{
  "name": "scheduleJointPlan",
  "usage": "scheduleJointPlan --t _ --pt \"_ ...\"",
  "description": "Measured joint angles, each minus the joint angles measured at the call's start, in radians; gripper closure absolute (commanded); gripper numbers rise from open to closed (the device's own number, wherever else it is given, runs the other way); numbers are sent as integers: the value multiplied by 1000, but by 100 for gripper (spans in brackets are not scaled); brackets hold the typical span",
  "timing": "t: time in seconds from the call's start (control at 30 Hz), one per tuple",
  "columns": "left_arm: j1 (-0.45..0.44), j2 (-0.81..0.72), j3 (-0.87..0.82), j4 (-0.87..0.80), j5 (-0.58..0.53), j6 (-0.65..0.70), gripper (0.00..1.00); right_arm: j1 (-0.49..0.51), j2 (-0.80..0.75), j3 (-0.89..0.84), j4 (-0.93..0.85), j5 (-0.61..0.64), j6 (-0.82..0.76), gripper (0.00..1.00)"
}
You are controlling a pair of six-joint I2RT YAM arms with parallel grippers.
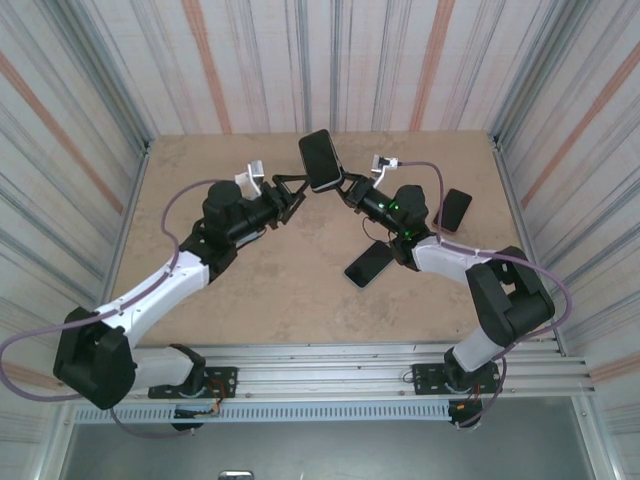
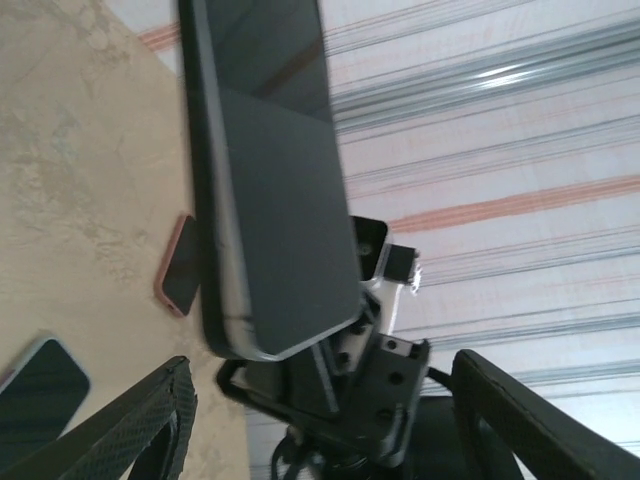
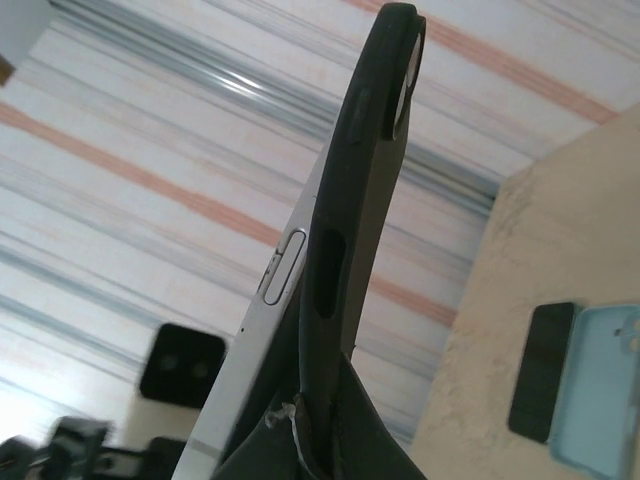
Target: Take the phone out of the phone case
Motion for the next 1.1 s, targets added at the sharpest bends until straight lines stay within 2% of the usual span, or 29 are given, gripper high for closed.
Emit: scheduleJointPlan --t 0.17,0.3,0.7,1.1 --pt "-95 -31 -27 63 -111 -49 36 42 -7 -5 -12 90 -71 100" --pt "-126 -24 -42 101 -158 -81 37 52 -7 -10 -3 132 -80 100" --pt "-133 55 -43 203 -194 -132 42 82 -7 -15 24 169 -100 100" --pt "-110 58 -47 237 -193 -161 44 95 -7 -19 42 186 -100 100"
